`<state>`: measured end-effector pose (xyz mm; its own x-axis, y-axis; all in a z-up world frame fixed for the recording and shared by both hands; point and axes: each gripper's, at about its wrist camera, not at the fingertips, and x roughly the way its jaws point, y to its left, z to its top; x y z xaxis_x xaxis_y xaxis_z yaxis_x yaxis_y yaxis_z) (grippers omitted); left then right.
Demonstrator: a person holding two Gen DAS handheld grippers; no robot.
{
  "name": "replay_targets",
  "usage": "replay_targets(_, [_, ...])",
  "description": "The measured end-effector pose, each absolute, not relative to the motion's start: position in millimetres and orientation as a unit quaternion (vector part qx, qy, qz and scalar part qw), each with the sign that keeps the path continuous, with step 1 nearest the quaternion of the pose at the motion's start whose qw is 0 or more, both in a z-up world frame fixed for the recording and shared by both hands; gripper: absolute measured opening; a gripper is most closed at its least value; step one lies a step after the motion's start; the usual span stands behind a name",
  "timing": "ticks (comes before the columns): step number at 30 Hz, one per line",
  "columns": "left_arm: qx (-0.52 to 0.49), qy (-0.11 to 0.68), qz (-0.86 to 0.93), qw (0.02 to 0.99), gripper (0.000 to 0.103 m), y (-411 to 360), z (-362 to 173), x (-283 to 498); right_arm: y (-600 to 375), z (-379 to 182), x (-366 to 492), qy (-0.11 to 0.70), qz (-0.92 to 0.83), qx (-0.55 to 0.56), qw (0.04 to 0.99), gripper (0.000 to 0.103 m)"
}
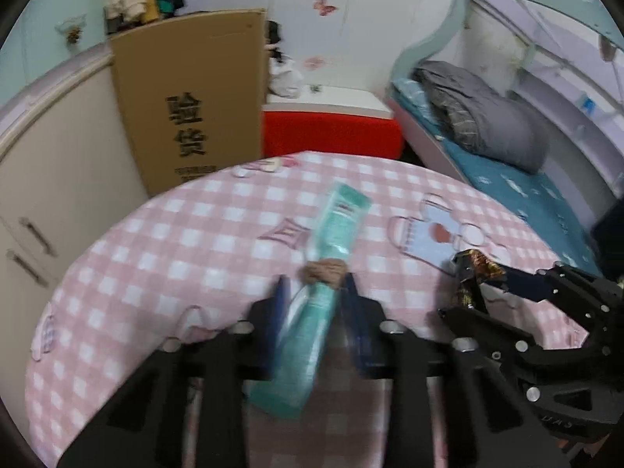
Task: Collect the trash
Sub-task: 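Grasp the teal tube with the left tool while the right tool grasps the dark snack bag, then carry both items over the wastebasket and open both tools to drop them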
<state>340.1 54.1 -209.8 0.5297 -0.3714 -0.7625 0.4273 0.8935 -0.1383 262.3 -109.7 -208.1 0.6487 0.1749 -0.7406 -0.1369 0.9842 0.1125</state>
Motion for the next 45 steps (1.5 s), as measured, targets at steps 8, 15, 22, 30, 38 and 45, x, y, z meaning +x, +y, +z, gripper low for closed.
replay_targets(8, [-0.002, 0.423, -0.232, 0.876, 0.019, 54.7, -209.2, 326.7, -156.2, -197.7, 218.2, 0.397, 0.087, 0.059, 0.912, 0.049])
replay_targets(15, [0.001, 0.411, -0.232, 0.882, 0.019, 29.6, -186.4, 284.4, -208.1, -187.3, 171.4, 0.379, 0.092, 0.089, 0.917, 0.049])
replay_targets(22, [0.011, 0.382, -0.233, 0.894, 0.012, -6.2, -153.2, 229.3, -259.5, -171.9, 132.9, 0.341, 0.108, 0.136, 0.924, 0.049])
replay_targets(30, [0.061, 0.420, -0.199, 0.883, 0.033, -27.4, -190.1, 205.2, -293.3, -179.4, 105.8, 0.336, 0.112, 0.157, 0.922, 0.049])
replay_targets(38, [0.088, 0.429, -0.199, 0.877, 0.072, -43.5, -204.7, 209.7, -299.7, -187.4, 99.3, 0.336, 0.116, 0.167, 0.920, 0.049])
replay_targets(45, [0.060, 0.421, -0.241, 0.873, 0.074, -64.7, -199.8, 202.9, -316.2, -188.4, 95.0, 0.332, 0.105, 0.173, 0.922, 0.050])
